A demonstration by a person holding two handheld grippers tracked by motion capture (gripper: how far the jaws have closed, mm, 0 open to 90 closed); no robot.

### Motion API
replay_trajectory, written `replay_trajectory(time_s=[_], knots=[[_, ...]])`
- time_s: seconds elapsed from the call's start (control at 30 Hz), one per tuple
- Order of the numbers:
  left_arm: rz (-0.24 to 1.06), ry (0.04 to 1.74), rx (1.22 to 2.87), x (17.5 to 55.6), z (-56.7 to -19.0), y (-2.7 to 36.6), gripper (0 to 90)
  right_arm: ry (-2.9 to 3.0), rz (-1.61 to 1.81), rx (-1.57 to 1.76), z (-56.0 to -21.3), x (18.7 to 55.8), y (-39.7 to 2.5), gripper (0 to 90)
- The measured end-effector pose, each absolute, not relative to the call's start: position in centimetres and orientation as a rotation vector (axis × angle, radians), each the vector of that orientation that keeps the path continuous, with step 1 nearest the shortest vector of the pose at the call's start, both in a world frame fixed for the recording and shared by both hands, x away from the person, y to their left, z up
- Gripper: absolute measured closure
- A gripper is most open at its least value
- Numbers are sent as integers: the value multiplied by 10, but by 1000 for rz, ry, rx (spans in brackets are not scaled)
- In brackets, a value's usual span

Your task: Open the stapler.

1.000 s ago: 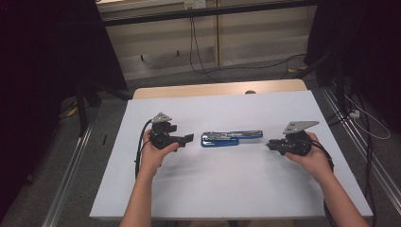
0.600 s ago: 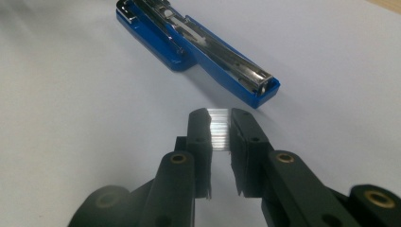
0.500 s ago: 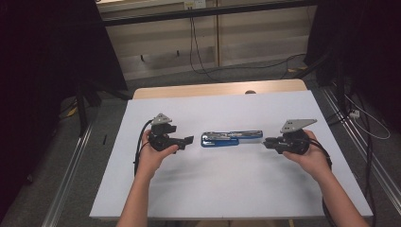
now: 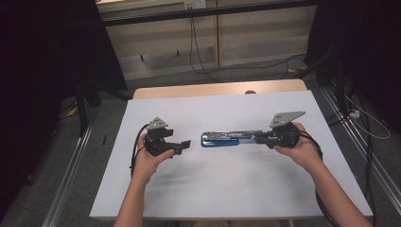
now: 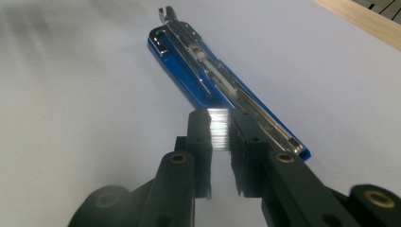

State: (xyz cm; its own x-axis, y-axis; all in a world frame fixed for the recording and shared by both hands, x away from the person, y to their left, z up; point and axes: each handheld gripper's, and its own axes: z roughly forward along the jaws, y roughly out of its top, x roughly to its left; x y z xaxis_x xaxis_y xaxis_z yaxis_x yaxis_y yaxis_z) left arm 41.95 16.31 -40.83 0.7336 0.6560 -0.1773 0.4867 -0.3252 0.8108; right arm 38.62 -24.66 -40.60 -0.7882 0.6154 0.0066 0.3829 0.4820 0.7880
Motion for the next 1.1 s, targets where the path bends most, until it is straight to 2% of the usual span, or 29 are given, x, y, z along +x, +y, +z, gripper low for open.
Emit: replay_trajectory(time_s=[1.1], knots=[[208,853,1895,418,-403,172,73,2484,1272,705,-377,421,-201,795]])
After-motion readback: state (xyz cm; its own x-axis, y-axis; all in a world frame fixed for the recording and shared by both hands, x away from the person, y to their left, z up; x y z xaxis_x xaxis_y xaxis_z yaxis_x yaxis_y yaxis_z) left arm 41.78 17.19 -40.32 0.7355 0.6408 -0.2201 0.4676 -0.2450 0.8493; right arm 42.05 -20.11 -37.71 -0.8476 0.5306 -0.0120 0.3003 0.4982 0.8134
